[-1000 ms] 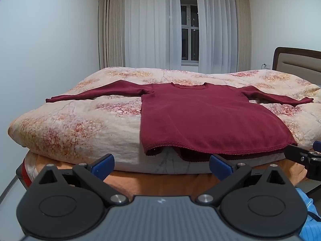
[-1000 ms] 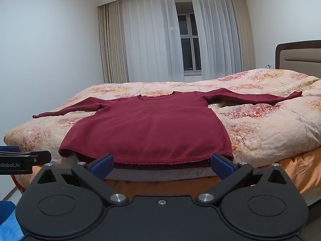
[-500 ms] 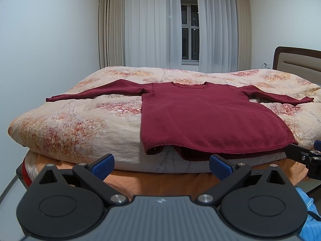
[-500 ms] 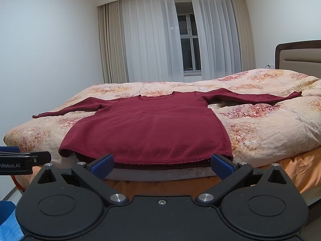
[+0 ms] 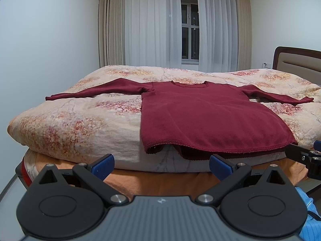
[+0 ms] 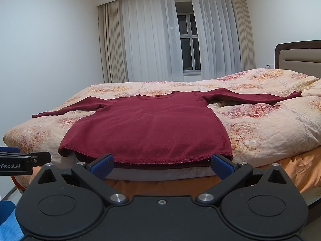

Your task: Fold small clothes

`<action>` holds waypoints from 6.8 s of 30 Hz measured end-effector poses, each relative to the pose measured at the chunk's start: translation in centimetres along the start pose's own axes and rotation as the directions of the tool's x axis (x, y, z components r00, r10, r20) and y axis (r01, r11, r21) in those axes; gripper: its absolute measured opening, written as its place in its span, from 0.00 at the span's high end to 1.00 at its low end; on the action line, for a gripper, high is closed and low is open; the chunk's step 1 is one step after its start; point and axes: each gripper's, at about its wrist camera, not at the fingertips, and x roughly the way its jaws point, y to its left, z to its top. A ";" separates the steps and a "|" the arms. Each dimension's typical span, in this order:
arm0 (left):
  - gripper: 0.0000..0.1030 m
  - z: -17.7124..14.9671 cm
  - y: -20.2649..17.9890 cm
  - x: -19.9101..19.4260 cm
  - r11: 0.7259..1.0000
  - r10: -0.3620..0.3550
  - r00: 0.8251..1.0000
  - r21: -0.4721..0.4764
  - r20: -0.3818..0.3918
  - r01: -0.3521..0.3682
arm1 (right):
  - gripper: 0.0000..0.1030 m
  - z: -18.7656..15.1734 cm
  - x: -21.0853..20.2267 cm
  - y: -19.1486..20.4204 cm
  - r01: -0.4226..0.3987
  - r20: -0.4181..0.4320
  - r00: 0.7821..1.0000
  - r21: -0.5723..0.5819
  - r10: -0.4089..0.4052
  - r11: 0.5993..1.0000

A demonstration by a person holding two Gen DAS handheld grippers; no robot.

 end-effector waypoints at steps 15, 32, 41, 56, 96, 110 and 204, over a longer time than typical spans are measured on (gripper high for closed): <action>0.00 0.0 0.1 0.0 1.000 -0.001 1.000 -0.002 -0.002 0.001 | 0.00 0.0 0.0 0.0 0.000 -0.002 1.000 -0.005 0.000 1.000; 0.00 0.0 0.1 0.7 1.000 -0.015 0.999 -0.004 -0.035 0.015 | 0.00 0.1 0.2 0.0 0.003 -0.009 1.000 -0.007 -0.003 1.000; 0.00 0.4 -0.2 2.9 0.999 -0.046 0.993 0.001 -0.108 0.047 | 0.00 0.3 1.9 0.1 -0.034 -0.059 0.998 -0.006 0.033 0.999; 0.00 8.4 -1.4 11.0 1.000 -0.019 0.990 -0.028 -0.139 0.015 | 0.00 5.0 9.9 -3.3 -0.064 -0.086 0.994 0.064 0.069 0.996; 0.00 14.9 -10.3 36.4 0.997 -0.004 0.975 0.071 -0.220 0.021 | 0.00 14.7 28.2 -33.1 0.458 -0.145 0.887 0.145 -0.439 0.877; 0.00 14.2 -10.2 37.0 0.998 -0.004 0.969 0.064 -0.246 0.020 | 0.32 15.2 29.1 -41.3 0.610 -0.193 0.785 0.407 -0.588 0.680; 0.00 16.9 2.0 43.9 0.966 0.192 0.968 -0.143 -0.160 -0.215 | 0.01 16.1 42.9 -18.7 0.350 -0.106 0.926 -0.120 -0.362 0.929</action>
